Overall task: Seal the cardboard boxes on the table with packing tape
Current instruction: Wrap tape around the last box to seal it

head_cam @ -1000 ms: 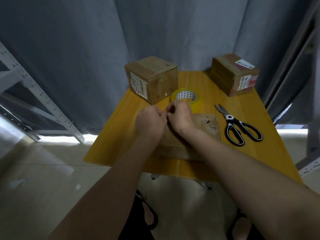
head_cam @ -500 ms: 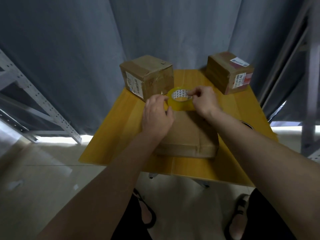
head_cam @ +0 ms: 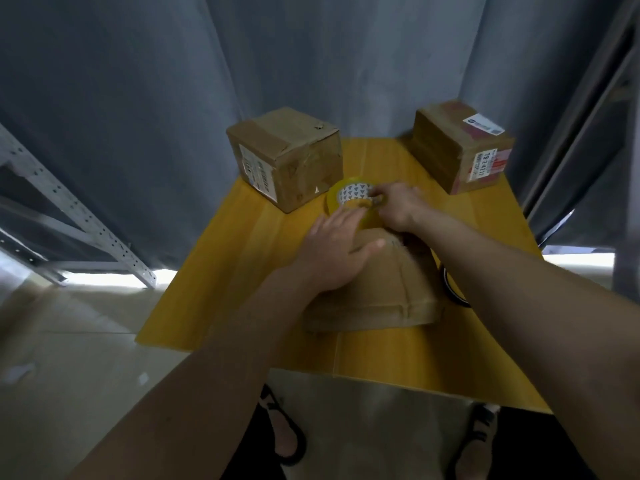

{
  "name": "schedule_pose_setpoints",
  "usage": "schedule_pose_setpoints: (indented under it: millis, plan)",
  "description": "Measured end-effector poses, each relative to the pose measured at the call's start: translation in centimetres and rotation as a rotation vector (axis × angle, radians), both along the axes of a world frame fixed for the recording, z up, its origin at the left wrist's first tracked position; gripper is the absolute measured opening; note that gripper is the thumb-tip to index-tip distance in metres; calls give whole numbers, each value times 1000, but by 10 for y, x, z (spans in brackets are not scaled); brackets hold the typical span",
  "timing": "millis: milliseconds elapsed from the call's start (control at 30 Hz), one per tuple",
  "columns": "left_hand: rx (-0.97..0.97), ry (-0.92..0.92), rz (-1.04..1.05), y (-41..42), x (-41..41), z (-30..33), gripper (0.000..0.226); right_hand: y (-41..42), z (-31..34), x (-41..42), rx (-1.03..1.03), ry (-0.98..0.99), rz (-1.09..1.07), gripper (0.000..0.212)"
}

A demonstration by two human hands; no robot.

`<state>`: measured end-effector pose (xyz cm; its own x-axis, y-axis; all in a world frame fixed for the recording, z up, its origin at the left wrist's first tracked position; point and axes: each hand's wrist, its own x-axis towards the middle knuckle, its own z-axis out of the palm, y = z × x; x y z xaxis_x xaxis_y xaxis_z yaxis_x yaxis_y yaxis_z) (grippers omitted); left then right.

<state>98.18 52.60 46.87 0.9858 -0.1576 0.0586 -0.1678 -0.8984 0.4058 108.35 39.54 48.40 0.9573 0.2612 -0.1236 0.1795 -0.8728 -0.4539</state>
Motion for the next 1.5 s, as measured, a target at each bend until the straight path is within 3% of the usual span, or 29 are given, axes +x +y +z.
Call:
schedule_pose_setpoints:
  millis: [100,300,367,467,533,633,700,767,867,967,1067,1133,1233,1300,1500]
  plan:
    - [266,51,-42,-1,3,-5,83,10,-3,15,-164,34,92,45]
    - [280,54,-80,3,3,-2,84,22,0,27,-378,105,270,48]
    - [205,37,-41,2,2,-1,85,20,-2,23,-344,35,275,48]
    - [-148,73,62,3,1,6,84,13,-5,19,-208,-32,273,42]
    - [-328,58,95,4,1,10,83,9,0,19,5,-18,216,38]
    - [-576,-56,260,7,2,20,81,2,20,11,642,154,-4,34]
    - [-791,-82,433,11,7,30,80,-3,35,2,954,281,-99,37]
    - [-872,-87,487,15,9,40,69,-4,48,-8,1179,385,-125,39]
    - [-977,-97,399,7,7,54,39,2,62,-26,1382,521,-164,35]
    - [-1115,-53,428,-11,6,68,43,10,69,-45,1429,645,-212,22]
    - [-1116,-77,475,-20,3,76,38,16,74,-60,1488,695,-244,20]
    - [-1207,-74,525,-20,0,81,36,18,74,-69,1470,607,-194,14]
    - [-1528,31,547,-17,-3,93,28,15,72,-80,1408,432,-79,5]
    - [-1659,113,552,-16,-5,100,31,12,70,-88,1329,339,-23,15]
    - [-1700,274,523,-13,-12,108,42,-4,69,-99,1169,243,132,59]
